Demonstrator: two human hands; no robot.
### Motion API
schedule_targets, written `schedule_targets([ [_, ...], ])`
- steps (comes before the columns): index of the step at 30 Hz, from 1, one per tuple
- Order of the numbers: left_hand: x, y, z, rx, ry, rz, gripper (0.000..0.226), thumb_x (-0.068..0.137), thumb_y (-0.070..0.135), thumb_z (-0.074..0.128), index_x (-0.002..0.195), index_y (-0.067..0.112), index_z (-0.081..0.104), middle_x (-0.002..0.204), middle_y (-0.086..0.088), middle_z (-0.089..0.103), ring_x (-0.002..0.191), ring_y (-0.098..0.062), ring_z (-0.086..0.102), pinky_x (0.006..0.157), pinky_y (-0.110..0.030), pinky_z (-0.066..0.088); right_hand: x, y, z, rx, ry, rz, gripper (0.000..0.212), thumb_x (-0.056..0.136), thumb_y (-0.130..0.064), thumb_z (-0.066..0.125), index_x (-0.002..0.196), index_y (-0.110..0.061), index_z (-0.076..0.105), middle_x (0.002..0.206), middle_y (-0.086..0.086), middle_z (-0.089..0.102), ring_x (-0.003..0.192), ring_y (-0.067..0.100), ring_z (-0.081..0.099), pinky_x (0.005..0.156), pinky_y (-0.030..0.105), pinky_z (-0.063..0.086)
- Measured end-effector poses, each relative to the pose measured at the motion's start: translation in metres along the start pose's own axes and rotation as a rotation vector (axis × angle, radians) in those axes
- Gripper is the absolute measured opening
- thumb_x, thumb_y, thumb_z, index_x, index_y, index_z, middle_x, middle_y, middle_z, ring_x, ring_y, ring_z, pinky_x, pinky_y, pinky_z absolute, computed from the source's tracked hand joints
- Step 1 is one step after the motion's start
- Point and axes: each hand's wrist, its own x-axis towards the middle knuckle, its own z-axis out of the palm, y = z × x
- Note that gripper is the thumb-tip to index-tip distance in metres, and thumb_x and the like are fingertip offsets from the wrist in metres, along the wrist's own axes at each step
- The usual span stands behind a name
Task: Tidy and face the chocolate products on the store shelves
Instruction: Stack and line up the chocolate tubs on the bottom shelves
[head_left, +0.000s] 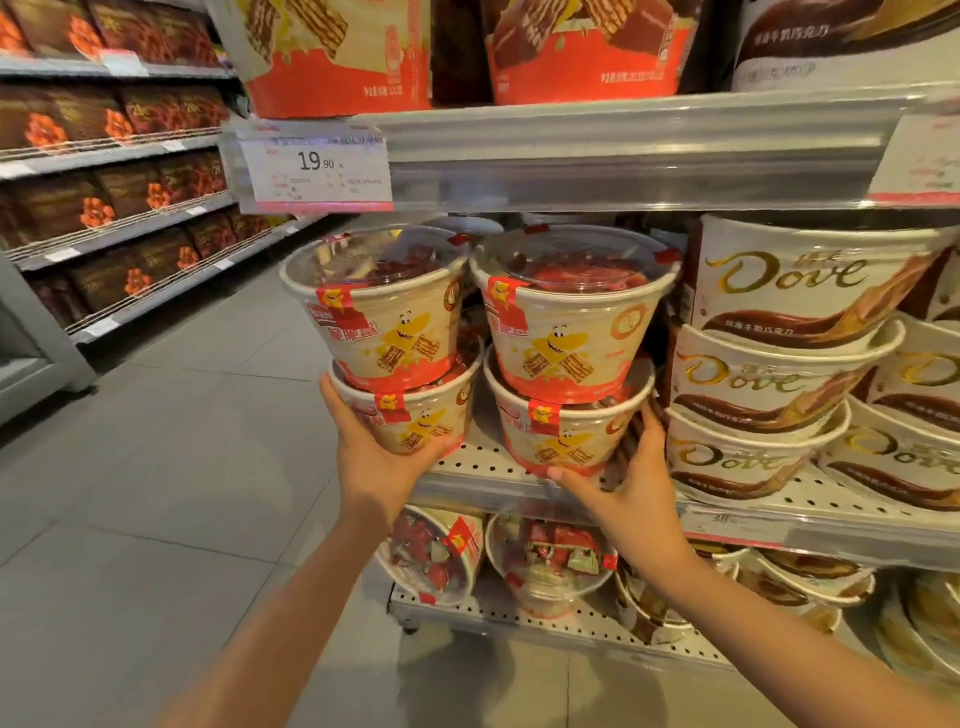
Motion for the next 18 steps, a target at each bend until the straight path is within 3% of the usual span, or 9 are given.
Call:
schedule_targets([
  [3,-0.002,0.003,-0.001,0.029,0.005,0.006,0.129,0.055,0.022,0.089,0.146,0.032,-0.002,0.143,0.004,0.037,0.121,-0.007,0.048,0.088,-0.015,0.049,-0.014,0.003,-0.005,-0.009,-0.032,0.011,0.097,0.071,-0.027,0.079,0.143,-0.035,0.015,0.146,-0.012,0.033,0.133,0.001,0.034,0.111,0.037,0.035],
  [6,-0.006,0.012,-0.003,0.047,-0.038,0.038,0.127,0.053,0.016,0.089,0.145,0.028,0.002,0.142,0.007,0.037,0.125,-0.001,0.045,0.085,-0.008,0.046,-0.038,0.002,-0.008,-0.088,-0.022,-0.085,0.088,0.074,-0.029,0.076,0.142,-0.032,0.020,0.145,-0.020,0.029,0.135,0.000,0.030,0.110,0.020,0.032],
  [8,-0.023,0.007,-0.003,0.114,-0.050,0.064,0.126,0.052,0.015,0.088,0.146,0.017,0.004,0.144,0.012,0.029,0.125,0.016,0.032,0.088,0.002,0.036,-0.057,0.013,-0.006,-0.153,0.026,-0.201,0.079,0.078,-0.036,0.072,0.142,-0.025,0.026,0.145,-0.009,0.031,0.137,0.006,0.029,0.108,0.015,0.029],
  [10,-0.049,-0.012,-0.005,0.229,0.020,0.061,0.128,0.049,0.026,0.086,0.147,0.008,0.006,0.147,0.006,0.020,0.126,0.016,0.019,0.090,0.009,0.022,-0.076,0.039,-0.002,-0.145,0.102,-0.251,0.069,0.076,-0.044,0.068,0.134,-0.024,0.036,0.136,-0.005,0.039,0.130,0.008,0.037,0.106,0.021,0.035],
  [12,-0.075,-0.047,-0.010,0.285,0.093,0.037,0.129,0.044,0.038,0.086,0.146,0.009,0.011,0.146,-0.001,0.020,0.130,-0.001,0.020,0.101,-0.001,0.020,-0.092,0.068,0.010,-0.109,0.186,-0.154,0.059,0.072,-0.049,0.069,0.122,-0.035,0.041,0.123,-0.015,0.043,0.119,0.009,0.045,0.099,0.030,0.042],
  [15,-0.097,-0.100,-0.016,0.339,0.058,-0.021,0.138,0.034,0.044,0.088,0.145,0.014,0.011,0.146,-0.008,0.018,0.137,-0.019,0.020,0.110,-0.032,0.024,-0.109,0.113,0.036,-0.016,0.313,0.110,0.067,0.061,-0.061,0.072,0.116,-0.039,0.041,0.117,-0.013,0.045,0.110,0.014,0.049,0.096,0.034,0.044],
  [18,-0.102,-0.138,-0.016,0.349,-0.096,-0.051,0.155,0.028,0.065,0.084,0.148,0.021,-0.003,0.155,-0.004,0.003,0.144,-0.020,0.009,0.115,-0.044,0.019,-0.108,0.139,0.058,-0.040,0.350,0.220,0.088,0.061,-0.026,0.084,0.134,-0.015,0.035,0.128,0.004,0.041,0.122,0.024,0.043,0.107,0.038,0.035],
])
